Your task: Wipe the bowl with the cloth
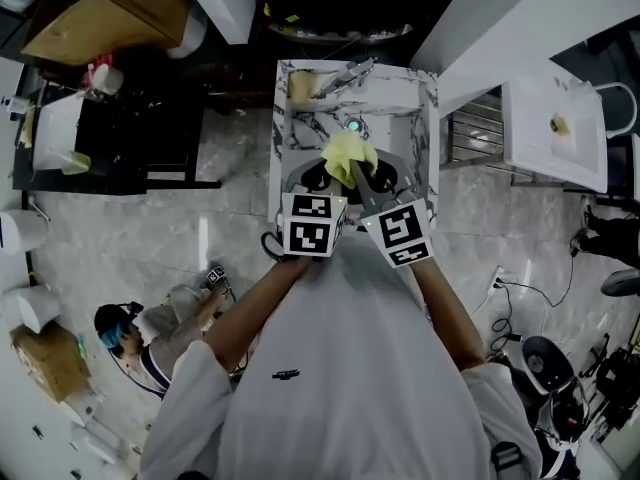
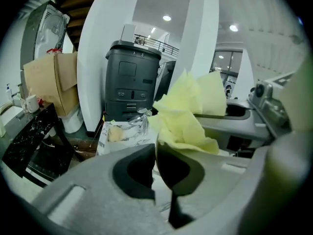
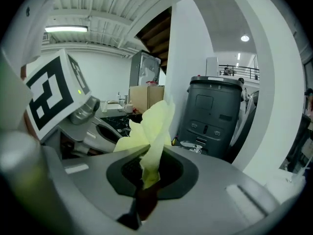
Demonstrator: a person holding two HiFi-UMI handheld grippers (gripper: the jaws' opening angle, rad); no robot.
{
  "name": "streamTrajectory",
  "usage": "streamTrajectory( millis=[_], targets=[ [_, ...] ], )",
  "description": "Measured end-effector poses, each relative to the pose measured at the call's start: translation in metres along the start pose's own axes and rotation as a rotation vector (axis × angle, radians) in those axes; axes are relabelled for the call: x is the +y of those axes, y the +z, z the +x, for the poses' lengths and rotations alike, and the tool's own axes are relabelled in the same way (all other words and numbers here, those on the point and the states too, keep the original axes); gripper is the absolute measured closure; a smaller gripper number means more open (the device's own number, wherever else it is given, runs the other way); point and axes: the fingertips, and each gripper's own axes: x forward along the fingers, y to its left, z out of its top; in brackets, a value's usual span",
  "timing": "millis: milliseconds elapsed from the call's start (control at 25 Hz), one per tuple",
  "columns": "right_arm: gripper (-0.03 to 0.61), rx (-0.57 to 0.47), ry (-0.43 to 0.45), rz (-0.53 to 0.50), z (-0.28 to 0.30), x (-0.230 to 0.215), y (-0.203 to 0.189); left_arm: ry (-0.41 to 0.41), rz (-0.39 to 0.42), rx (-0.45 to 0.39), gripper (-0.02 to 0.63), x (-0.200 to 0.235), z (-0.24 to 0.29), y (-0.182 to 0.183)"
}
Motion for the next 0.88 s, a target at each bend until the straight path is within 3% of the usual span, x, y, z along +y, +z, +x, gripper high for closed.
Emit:
streamTrajectory(
  millis=[440,640,880],
  targets=[
    [0.555,0.132,-0.061,-0.068,-0.005,-0.009,-0.025,0.001,-0.097,-0.020,0.589,0.011,-0.006,0.000],
    [0.555,0.195,-0.037,-0.084,-0.007,-0.001,-0.035,-0.020,-0.150,-0.017,0.586,0.020,-0.005,0.004],
    [0.555,0.295,-0.024,-0.124,-0.004,0.013,-0.046,-0.052,-0.096,0.009,0.581,0.019,0.001,0.014]
  ],
)
